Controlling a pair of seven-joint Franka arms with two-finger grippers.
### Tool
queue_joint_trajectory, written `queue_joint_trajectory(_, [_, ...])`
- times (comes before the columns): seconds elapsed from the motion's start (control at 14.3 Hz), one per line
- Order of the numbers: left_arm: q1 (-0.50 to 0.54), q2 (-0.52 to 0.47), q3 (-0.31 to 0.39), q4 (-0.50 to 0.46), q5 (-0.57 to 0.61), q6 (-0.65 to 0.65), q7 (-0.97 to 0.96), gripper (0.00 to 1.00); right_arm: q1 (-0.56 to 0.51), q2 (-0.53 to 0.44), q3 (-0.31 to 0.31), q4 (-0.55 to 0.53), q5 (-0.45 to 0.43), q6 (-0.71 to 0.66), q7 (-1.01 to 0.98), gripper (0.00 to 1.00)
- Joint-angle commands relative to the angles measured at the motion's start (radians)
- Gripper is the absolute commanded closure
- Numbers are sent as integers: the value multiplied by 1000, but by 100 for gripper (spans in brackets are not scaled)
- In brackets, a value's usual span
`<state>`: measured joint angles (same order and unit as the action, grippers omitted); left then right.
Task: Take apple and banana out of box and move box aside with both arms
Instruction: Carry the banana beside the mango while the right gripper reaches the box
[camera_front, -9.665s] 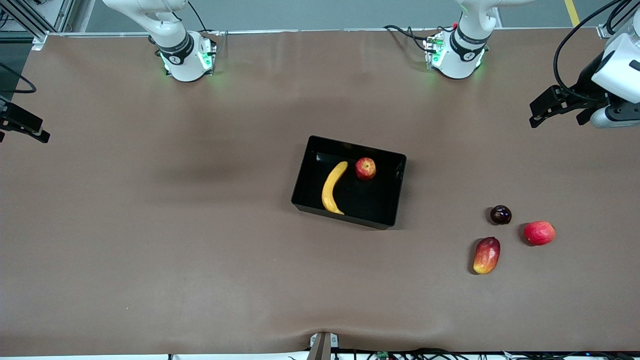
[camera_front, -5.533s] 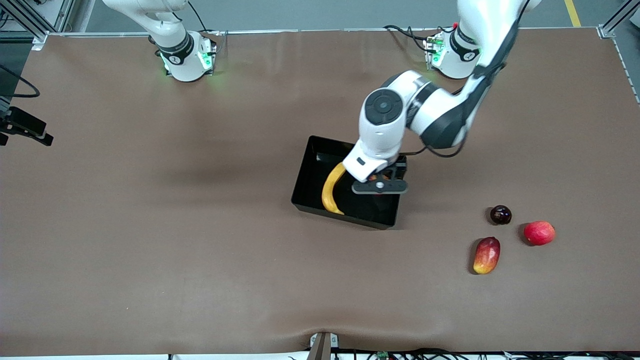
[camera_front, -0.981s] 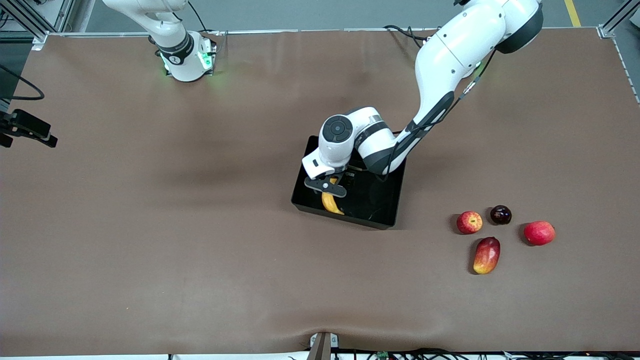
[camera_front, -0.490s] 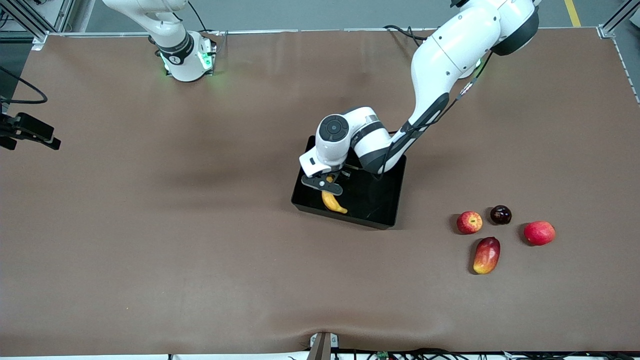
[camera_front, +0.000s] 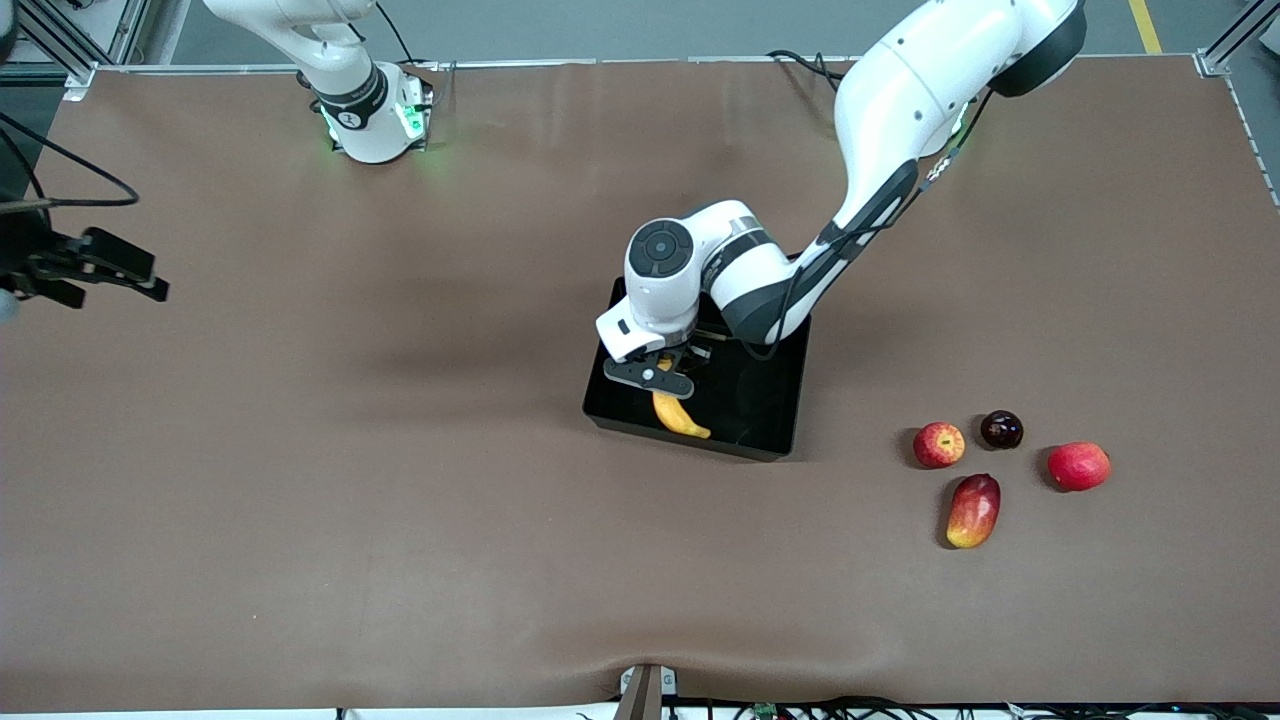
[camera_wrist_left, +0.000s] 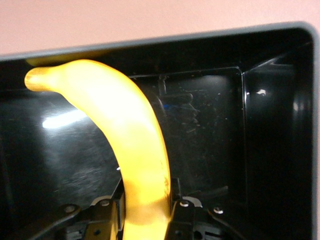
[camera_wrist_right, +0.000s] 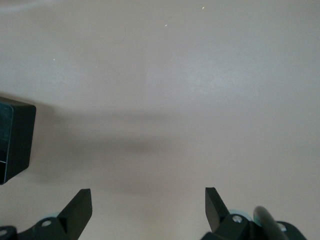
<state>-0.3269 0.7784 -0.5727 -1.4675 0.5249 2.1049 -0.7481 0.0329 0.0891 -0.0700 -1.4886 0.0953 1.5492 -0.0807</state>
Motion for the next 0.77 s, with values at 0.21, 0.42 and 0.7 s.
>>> queue_joint_trajectory(0.21, [104,-129,-10,52,-51,-149,97,100,53,118,-1,-2,0,69,-13,0])
queue_joint_trajectory(0.42, [221,-192,-6,52,-125,-221,329,100,149,120,-1,-2,17,72,36,0])
queue_joint_trajectory(0.7, [382,-200,-4,52,-125,-238,602,100,287,152,1,-2,49,115,272,0])
